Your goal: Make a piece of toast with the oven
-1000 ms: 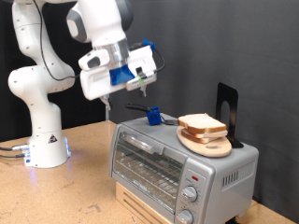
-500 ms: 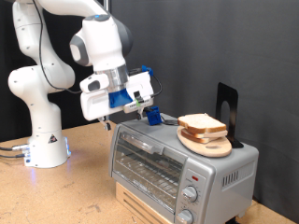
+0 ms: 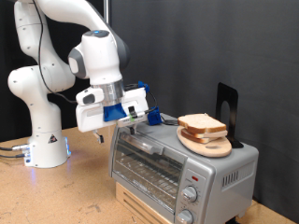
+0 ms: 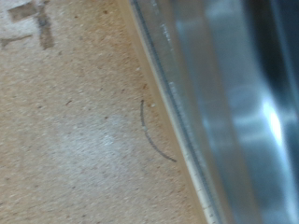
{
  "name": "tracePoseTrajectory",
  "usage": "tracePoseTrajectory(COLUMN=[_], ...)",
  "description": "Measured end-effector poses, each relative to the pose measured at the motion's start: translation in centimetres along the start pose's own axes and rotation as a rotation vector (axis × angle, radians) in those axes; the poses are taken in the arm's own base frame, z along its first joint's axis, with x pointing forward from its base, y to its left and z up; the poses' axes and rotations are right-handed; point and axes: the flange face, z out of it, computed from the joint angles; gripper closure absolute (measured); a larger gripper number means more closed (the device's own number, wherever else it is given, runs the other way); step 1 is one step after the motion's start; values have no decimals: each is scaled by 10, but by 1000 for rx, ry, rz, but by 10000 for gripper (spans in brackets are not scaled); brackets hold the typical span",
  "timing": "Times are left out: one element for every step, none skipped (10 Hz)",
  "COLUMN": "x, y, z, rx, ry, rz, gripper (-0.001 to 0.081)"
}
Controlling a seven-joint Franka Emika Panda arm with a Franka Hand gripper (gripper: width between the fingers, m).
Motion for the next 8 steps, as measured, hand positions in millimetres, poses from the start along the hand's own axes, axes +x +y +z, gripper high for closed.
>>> tracePoseTrajectory(x=[8,18,29,39,48,55,62,65], y=[4,9,15,22,29,36,44,53], z=[-2,-3,-2,-1,1,3,7,16], rx=[-7,-16,-28,-37,-44,-57,-74,-99], ry=[22,47,71,92,106,114,119,118], rz=[-2,-1,0,5,13,22,30,33], gripper=[-2,-2,-2,-2,-2,-2,-2,-2])
